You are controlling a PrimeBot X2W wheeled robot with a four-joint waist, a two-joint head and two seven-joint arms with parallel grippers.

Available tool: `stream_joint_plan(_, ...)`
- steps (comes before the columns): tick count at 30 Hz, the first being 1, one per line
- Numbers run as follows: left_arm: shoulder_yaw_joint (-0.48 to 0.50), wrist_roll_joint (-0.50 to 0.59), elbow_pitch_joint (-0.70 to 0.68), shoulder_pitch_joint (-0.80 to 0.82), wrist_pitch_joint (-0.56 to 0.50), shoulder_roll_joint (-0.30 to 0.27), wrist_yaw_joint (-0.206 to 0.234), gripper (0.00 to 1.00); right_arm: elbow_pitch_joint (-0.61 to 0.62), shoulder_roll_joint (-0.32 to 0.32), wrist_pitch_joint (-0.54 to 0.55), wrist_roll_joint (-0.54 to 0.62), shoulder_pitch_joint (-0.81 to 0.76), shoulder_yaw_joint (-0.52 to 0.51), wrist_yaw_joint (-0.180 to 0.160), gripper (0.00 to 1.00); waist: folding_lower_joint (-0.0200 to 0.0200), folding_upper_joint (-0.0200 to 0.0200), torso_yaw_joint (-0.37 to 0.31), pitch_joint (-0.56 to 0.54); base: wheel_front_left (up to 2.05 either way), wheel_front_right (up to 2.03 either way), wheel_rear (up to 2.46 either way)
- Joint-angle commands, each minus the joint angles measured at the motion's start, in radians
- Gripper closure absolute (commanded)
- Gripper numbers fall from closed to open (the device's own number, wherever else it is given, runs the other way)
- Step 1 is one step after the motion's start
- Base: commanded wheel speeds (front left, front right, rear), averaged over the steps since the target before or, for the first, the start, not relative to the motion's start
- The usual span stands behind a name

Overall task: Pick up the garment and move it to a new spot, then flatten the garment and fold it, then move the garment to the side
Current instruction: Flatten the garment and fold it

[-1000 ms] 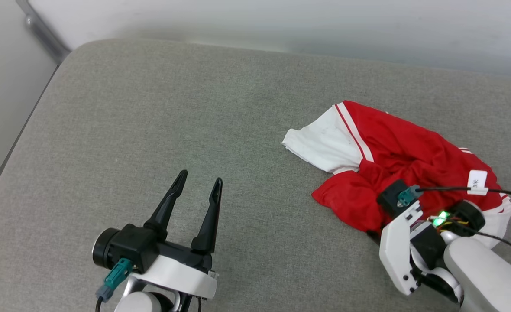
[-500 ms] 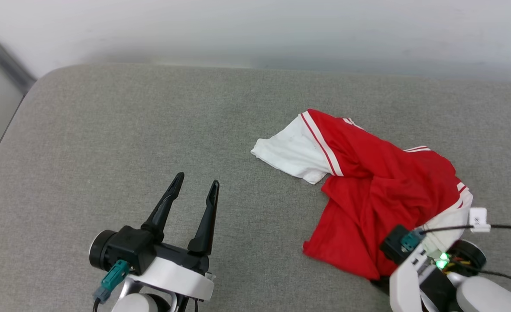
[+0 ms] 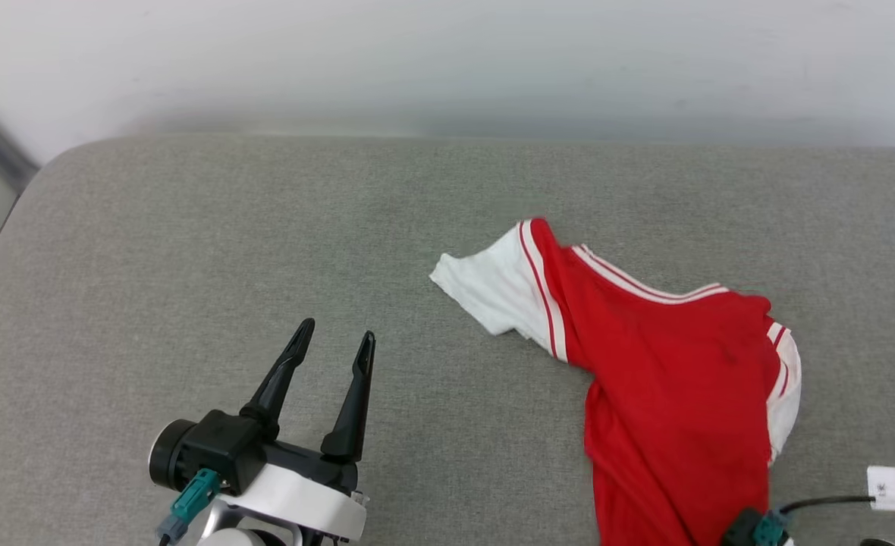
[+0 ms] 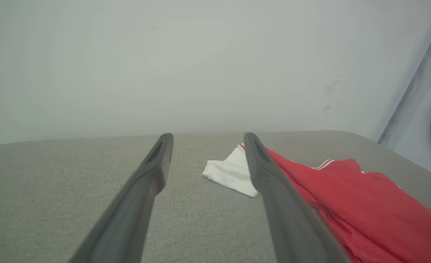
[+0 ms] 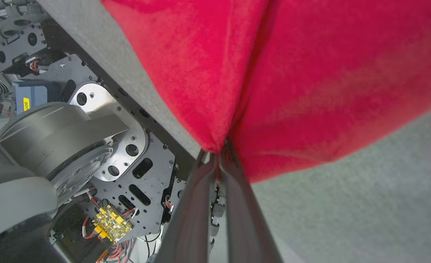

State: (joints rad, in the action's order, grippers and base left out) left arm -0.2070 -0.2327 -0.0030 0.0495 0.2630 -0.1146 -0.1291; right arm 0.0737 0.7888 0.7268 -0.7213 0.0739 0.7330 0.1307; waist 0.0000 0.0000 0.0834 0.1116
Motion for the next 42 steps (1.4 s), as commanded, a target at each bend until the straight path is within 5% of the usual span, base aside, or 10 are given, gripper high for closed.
stream_joint_plan(1,0.001,-0.001,0.001,0.001,0.003,-0.001,-0.002,0.00,0.020,0.015,0.012,0.008,-0.025,-0.012,0.000,1.00,0.0000,0.0000,-0.006,-0.005,0.00,0.00,0.00)
stream_joint_plan(2,0.002,-0.002,0.002,0.001,0.003,-0.001,-0.002,0.00,0.030,0.015,0.003,0.025,-0.028,-0.029,0.000,1.00,0.0000,0.0000,-0.009,-0.006,0.00,0.00,0.00)
stream_joint_plan(3,0.003,-0.001,0.002,0.000,0.003,0.000,-0.002,0.00,0.035,0.002,-0.017,0.040,-0.029,-0.053,0.000,0.68,0.0000,0.0000,-0.013,-0.009,0.00,0.00,0.00)
stream_joint_plan(4,0.003,-0.002,0.002,-0.001,0.003,0.000,-0.002,0.00,0.035,-0.014,-0.033,0.048,-0.036,-0.073,0.000,0.00,0.0000,0.0000,-0.017,-0.011,0.00,0.00,0.00)
stream_joint_plan(16,0.011,-0.007,-0.003,-0.012,0.003,-0.006,-0.002,0.00,0.078,-0.172,-0.393,0.143,0.028,-0.359,0.000,0.00,0.0000,0.0000,-0.077,-0.029,0.00,0.00,0.00)
stream_joint_plan(26,0.023,-0.013,-0.010,0.025,0.003,0.002,-0.002,0.00,0.001,-0.416,-0.794,0.365,0.004,-0.631,0.000,0.00,0.0000,0.0000,-0.142,0.011,0.00,0.00,0.00)
stream_joint_plan(32,0.018,-0.017,0.029,0.060,-0.002,-0.012,-0.002,0.00,-0.013,-0.503,-0.865,0.431,-0.006,-0.709,0.000,0.00,0.0000,0.0000,-0.173,0.052,0.00,0.00,0.00)
stream_joint_plan(36,0.019,-0.043,0.081,0.139,-0.125,-0.020,0.003,0.00,-0.004,-0.526,-0.876,0.462,0.005,-0.743,0.000,0.00,0.0000,0.0000,-0.192,0.096,0.00,0.00,0.00)
stream_joint_plan(42,-0.016,-0.055,0.111,0.313,-0.477,-0.021,0.035,0.00,0.020,-0.545,-0.876,0.480,0.021,-0.775,0.000,0.00,0.0000,0.0000,-0.211,0.165,0.00,0.00,0.00)
